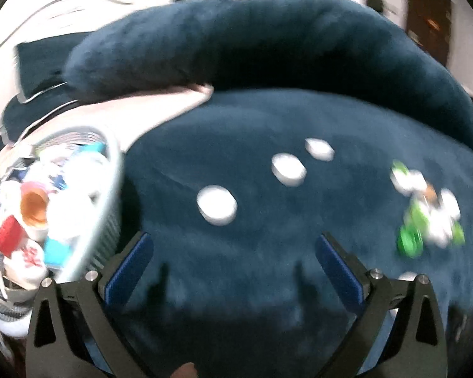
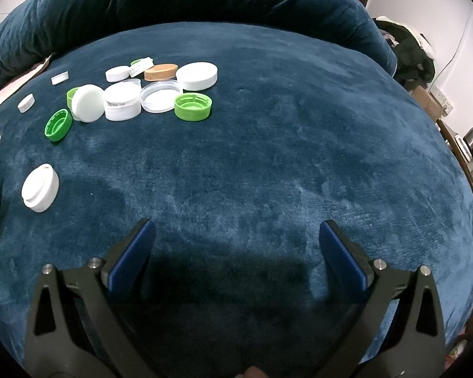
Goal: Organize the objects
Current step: 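Lower the left gripper onto a white cap and close it, then carry the white cap toward the mesh basket with the left gripper while the right gripper grasps another white cap, then move both grippers over the mesh basket and open them to drop the caps, then grasp a green cap with the right gripper while the left gripper grasps a white cap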
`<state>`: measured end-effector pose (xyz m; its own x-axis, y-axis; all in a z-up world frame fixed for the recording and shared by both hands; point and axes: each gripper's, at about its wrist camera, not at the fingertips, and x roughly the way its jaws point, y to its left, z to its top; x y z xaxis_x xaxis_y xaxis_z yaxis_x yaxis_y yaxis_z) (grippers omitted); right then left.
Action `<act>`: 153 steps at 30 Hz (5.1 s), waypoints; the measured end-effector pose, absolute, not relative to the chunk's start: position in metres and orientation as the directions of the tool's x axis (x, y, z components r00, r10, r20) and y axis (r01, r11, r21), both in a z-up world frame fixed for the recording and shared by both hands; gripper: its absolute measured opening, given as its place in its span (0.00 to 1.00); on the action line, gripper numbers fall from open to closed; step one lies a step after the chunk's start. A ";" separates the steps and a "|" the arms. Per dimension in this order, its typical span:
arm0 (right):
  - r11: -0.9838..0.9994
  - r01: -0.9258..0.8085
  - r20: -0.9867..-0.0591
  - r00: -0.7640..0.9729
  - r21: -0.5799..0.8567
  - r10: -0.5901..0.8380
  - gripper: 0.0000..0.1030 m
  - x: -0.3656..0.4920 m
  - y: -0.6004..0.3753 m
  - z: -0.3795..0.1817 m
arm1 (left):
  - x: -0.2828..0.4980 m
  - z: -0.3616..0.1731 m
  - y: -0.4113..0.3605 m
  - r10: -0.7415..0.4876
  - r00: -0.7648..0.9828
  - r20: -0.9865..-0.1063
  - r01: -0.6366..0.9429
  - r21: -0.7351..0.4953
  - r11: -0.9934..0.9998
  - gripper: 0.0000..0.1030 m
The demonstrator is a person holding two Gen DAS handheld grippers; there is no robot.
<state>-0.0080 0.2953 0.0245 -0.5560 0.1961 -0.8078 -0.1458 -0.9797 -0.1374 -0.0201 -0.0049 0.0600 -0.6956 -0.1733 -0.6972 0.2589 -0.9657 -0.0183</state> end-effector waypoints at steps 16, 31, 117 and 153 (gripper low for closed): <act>-0.978 -0.150 -0.803 -0.560 -0.144 0.204 1.00 -0.006 0.292 0.025 | -0.077 0.042 0.012 -0.447 -0.533 -0.718 0.557 0.100 -0.825 0.98; -0.978 -0.142 -0.807 -0.553 -0.152 0.206 1.00 -0.007 0.290 0.027 | -0.093 0.025 -0.015 -0.248 -0.566 -0.786 0.431 -0.025 -0.902 0.32; -0.806 0.507 -0.726 -0.424 0.305 -0.542 0.94 -0.064 -0.059 0.166 | 0.023 0.152 -0.247 -0.155 -0.626 -0.765 0.470 -0.211 -0.857 0.99; -0.989 0.130 -0.849 -0.513 0.065 -0.124 0.95 -0.058 0.240 0.127 | -0.012 0.162 -0.053 0.017 -0.637 -0.771 0.004 -0.026 -1.000 1.00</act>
